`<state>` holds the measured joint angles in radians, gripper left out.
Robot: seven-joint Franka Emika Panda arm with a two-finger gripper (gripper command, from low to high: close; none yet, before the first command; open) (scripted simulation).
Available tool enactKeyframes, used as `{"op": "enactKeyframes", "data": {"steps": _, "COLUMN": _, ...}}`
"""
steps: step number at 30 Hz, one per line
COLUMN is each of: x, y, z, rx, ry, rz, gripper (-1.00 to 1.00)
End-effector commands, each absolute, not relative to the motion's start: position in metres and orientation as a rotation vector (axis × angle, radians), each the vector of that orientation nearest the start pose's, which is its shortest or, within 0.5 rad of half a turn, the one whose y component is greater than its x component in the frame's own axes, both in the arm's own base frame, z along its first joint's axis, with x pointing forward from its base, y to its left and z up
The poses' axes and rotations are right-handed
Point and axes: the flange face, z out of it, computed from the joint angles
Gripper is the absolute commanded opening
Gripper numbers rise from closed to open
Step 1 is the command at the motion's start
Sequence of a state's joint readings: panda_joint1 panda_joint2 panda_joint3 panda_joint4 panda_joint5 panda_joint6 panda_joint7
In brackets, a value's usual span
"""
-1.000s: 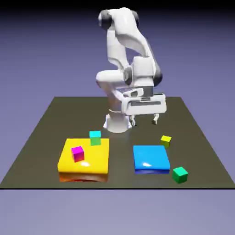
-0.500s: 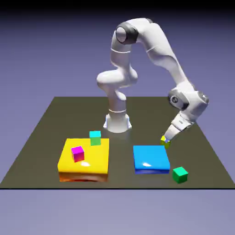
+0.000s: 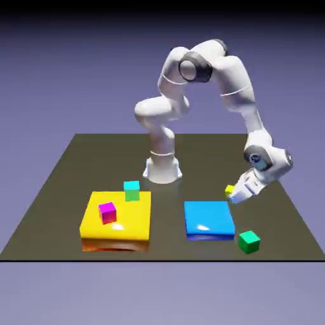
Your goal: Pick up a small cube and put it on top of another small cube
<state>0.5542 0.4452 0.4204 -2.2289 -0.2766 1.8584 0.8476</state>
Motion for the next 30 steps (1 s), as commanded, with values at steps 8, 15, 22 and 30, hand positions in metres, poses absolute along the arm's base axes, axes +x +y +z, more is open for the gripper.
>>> {"op": "enactKeyframes", "data": {"steps": 8, "x": 0.381, "y": 0.202, "z": 0.223, "rx": 2.423, "ry": 0.283, "rz": -0.543, "gripper": -1.0}}
{"op": "enactKeyframes", "data": {"steps": 15, "x": 0.408, "y": 0.038, "z": 0.287, "rx": 2.462, "ry": 0.156, "rz": -0.621, "gripper": -1.0}}
{"op": "enactKeyframes", "data": {"steps": 22, "x": 0.386, "y": -0.048, "z": 0.282, "rx": 2.498, "ry": 0.104, "rz": -0.671, "gripper": -1.0}}
{"op": "enactKeyframes", "data": {"steps": 30, "x": 0.396, "y": -0.034, "z": 0.31, "rx": 2.501, "ry": 0.106, "rz": -0.672, "gripper": 1.0}}
